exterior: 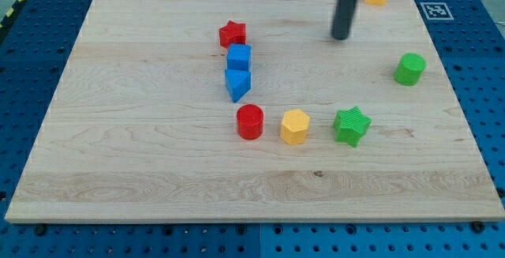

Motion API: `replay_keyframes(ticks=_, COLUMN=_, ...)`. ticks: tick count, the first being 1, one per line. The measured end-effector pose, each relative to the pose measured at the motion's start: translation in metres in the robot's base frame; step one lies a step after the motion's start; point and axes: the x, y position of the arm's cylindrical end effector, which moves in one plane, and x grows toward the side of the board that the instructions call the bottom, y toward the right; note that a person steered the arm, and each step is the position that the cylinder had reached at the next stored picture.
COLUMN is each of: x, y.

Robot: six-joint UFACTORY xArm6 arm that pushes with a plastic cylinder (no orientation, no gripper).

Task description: Push the green circle right to the green star

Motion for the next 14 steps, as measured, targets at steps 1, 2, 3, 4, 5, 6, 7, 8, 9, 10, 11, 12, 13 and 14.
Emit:
replay_keyframes(ticks=1, x=0.011, y=0.077)
replay_keyframes(ticks=2, x=0.043, y=0.091)
replay_keyframes(ticks=3, x=0.073, y=0.090)
replay_keyframes(ticks=4, x=0.084, y=0.087)
replay_keyframes(ticks=5, x=0.088, y=0.083)
replay_keyframes(ticks=6, x=0.088, y=0.071)
replay_keyframes(ticks=7, x=0.088, y=0.061)
replay_keyframes(ticks=8, x=0.088, y=0.053)
replay_keyframes(ticks=9, x=0.088, y=0.046)
replay_keyframes(ticks=10, x=0.088, y=0.045)
replay_keyframes(ticks=11, x=0.086, y=0.045)
replay_keyframes(ticks=12, x=0.075, y=0.044)
replay_keyframes(ticks=13, x=0.074, y=0.044)
replay_keyframes(ticks=14, x=0.074, y=0.037)
